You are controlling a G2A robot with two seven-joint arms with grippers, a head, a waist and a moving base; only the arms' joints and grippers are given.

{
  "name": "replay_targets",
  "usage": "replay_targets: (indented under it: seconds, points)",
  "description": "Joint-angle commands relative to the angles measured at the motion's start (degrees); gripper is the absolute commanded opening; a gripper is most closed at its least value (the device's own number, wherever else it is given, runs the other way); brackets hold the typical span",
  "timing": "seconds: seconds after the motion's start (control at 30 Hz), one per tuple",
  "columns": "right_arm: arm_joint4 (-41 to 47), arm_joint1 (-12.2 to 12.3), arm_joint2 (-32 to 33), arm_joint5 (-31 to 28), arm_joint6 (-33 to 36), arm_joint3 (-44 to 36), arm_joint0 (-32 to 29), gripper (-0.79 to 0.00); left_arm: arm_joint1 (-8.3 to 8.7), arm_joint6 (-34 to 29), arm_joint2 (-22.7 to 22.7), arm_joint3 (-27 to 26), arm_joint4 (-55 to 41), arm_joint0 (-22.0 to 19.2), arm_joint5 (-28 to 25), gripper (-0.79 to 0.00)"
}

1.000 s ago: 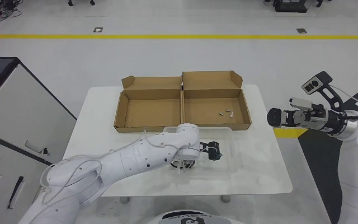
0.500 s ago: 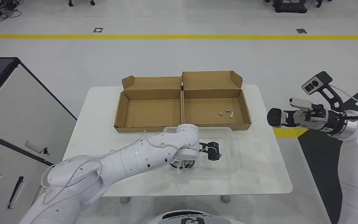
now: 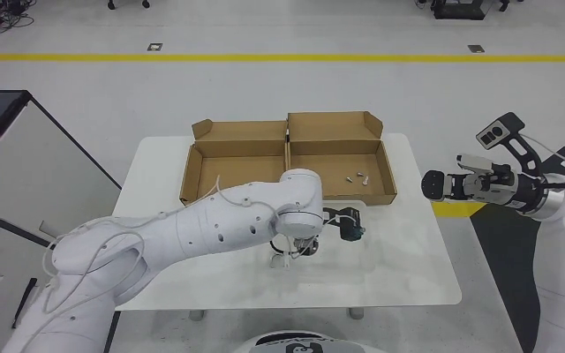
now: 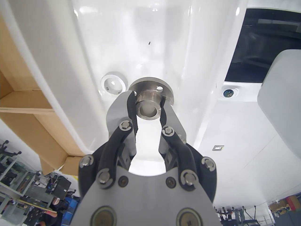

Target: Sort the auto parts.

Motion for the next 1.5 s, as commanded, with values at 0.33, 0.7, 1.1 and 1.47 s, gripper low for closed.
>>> replay_targets:
  seconds: [0.33, 0.7, 1.1, 1.47]
  points:
    - [0.0, 0.0, 0.0, 0.0, 0.0, 0.0, 0.0, 0.0, 0.44, -0.7, 0.0, -2.6, -3.7, -4.9, 0.7, -0.785]
    - [0.0, 0.0, 0.0, 0.0, 0.0, 0.0, 0.0, 0.0, 0.44, -0.7, 0.0, -2.6, -3.7, -4.9, 0.7, -0.785]
    - [0.0, 0.0, 0.0, 0.0, 0.0, 0.0, 0.0, 0.0, 0.44, -0.7, 0.0, -2.6, -3.7, -4.9, 0.7, -0.785]
    - [0.0, 0.0, 0.0, 0.0, 0.0, 0.0, 0.0, 0.0, 0.44, -0.7, 0.0, -2.6, -3.7, -4.9, 0.7, -0.785]
